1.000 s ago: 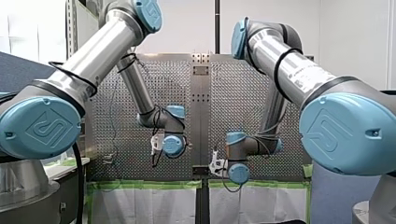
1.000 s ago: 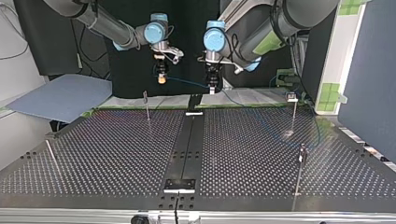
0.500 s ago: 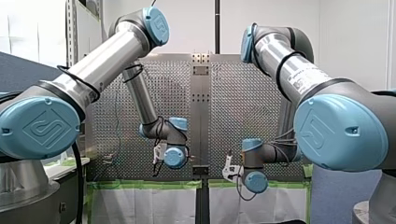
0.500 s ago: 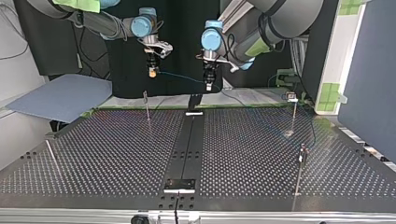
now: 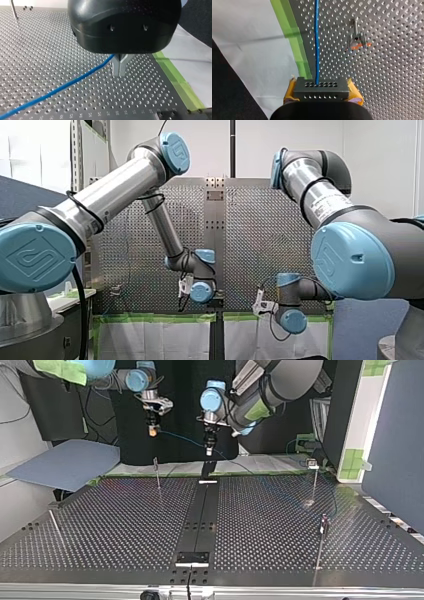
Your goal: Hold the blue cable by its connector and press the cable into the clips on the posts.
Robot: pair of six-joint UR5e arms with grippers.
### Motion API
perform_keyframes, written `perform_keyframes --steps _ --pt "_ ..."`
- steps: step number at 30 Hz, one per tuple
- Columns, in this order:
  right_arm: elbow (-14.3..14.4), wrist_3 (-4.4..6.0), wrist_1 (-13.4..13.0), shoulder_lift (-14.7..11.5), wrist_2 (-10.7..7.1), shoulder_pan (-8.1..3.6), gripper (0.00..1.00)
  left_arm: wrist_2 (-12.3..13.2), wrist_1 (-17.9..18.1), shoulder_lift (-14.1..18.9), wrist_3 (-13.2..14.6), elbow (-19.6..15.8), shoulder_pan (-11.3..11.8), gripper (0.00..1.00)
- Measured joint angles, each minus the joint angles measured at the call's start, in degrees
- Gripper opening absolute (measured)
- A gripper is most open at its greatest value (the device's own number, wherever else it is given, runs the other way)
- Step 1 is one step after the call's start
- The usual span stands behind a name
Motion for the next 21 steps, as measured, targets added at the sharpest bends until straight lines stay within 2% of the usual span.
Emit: perform_keyframes --steps 5,14,18,21 --pt "-0.41 -0.06 -2.19 0.0 -2.19 -2.2 0.0 -0.31 -0.41 -0.67 0.01 1.17 -0.82 0.0" --pt "-4.38 0.12 -6.56 0.01 -6.55 -6.56 0.0 -1.74 -3.5 -4.61 0.33 5.25 -3.29 0.0" --pt "-5.68 0.23 -8.72 0.03 -8.77 -8.77 0.0 -2.61 -3.56 -6.22 -0.15 7.33 -4.18 0.0" --pt "-6.25 -0.04 -9.1 0.04 -10.34 -10.34 0.0 -2.93 -3.56 -6.76 -0.62 8.89 -4.64 0.0"
